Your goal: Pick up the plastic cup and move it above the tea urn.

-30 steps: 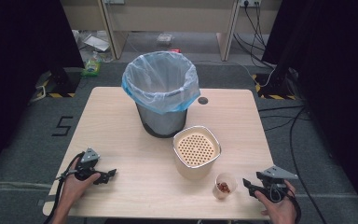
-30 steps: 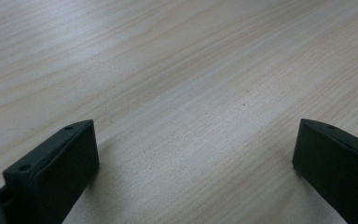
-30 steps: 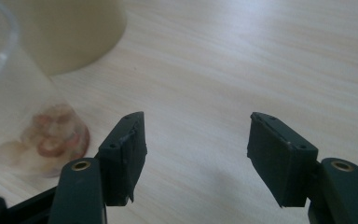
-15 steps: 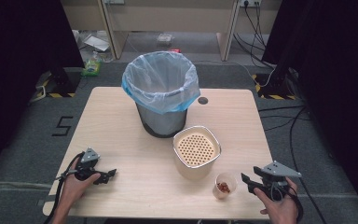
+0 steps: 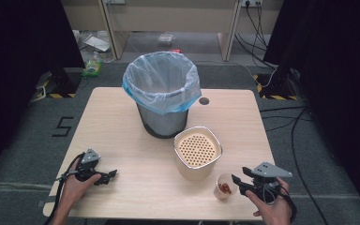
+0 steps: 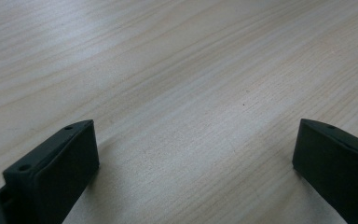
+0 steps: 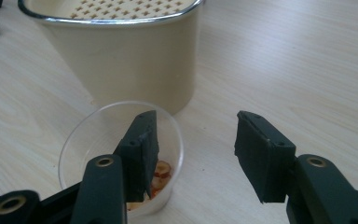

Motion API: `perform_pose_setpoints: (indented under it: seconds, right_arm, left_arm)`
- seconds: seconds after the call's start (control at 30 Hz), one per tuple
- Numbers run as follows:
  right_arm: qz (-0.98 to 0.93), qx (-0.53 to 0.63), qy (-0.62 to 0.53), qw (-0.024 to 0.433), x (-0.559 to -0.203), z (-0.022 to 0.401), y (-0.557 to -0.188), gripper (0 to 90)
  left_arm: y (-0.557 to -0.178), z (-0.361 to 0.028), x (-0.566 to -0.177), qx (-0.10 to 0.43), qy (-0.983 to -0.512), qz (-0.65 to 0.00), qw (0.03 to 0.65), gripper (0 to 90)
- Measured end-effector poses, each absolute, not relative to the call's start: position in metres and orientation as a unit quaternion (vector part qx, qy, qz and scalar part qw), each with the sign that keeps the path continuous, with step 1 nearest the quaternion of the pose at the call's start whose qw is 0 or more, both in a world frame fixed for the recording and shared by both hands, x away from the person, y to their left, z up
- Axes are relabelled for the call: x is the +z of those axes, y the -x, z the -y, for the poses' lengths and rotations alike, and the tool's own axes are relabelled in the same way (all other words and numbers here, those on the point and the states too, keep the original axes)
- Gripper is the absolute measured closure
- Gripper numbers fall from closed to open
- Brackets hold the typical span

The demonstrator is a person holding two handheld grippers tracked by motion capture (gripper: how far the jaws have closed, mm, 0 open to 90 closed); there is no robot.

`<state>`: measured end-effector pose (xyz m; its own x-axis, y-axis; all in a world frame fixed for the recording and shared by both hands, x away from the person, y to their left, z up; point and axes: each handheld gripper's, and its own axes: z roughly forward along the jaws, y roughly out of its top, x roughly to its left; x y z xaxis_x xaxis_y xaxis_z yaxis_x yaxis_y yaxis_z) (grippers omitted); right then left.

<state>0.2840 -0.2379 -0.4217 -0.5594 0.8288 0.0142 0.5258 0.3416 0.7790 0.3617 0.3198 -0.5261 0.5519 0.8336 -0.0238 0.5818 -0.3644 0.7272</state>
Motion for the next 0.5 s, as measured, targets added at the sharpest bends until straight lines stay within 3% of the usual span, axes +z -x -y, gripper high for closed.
perform_pose_setpoints:
  seconds: [0.5]
  right_arm:
    - [-0.811,0.384,-0.410,0.162,-0.442,0.229,-0.296,61.3]
  left_arm:
    - [-0.362,-0.320,-0.526,0.178,-0.807,-0.439,0.354,0.0]
